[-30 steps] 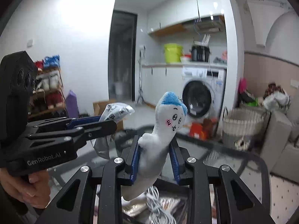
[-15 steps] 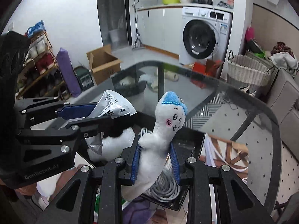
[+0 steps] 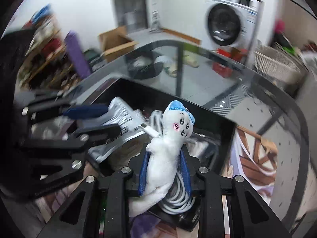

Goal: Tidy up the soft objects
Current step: 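Lower the plush toy and white sachet into the black box and open both tools, then close the right tool on the red balloon glue packet while the left grasps the green sachet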

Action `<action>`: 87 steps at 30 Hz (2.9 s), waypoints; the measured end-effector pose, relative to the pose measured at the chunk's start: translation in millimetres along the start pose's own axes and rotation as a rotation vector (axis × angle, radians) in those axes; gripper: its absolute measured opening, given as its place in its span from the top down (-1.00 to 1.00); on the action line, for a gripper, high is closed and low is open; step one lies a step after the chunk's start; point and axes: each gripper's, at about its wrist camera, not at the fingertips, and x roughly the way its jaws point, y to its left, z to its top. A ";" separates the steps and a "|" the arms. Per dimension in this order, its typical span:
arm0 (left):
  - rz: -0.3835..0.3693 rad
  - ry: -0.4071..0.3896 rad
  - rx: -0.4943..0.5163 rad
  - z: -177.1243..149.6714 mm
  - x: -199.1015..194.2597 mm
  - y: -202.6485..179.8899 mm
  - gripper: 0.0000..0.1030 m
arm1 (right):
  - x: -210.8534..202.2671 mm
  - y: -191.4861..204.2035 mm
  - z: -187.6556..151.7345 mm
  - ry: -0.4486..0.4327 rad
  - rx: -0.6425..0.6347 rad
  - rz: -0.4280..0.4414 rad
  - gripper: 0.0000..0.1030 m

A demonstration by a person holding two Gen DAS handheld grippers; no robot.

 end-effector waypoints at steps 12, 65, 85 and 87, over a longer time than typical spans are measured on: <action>-0.034 -0.074 0.017 -0.5 -24.4 0.8 0.50 | -8.2 22.6 7.1 0.007 -0.208 -0.061 0.43; -0.061 0.070 0.063 -85.1 -43.9 -5.7 -0.02 | -43.7 55.9 -93.6 0.136 -0.149 0.015 0.23; 0.015 0.068 -0.006 -85.7 -47.8 28.8 -0.03 | -34.7 96.8 -71.9 0.082 -0.155 0.111 0.22; 0.022 0.063 -0.017 -83.4 -48.6 31.6 -0.03 | -44.1 102.0 -74.3 0.061 -0.148 0.166 -0.12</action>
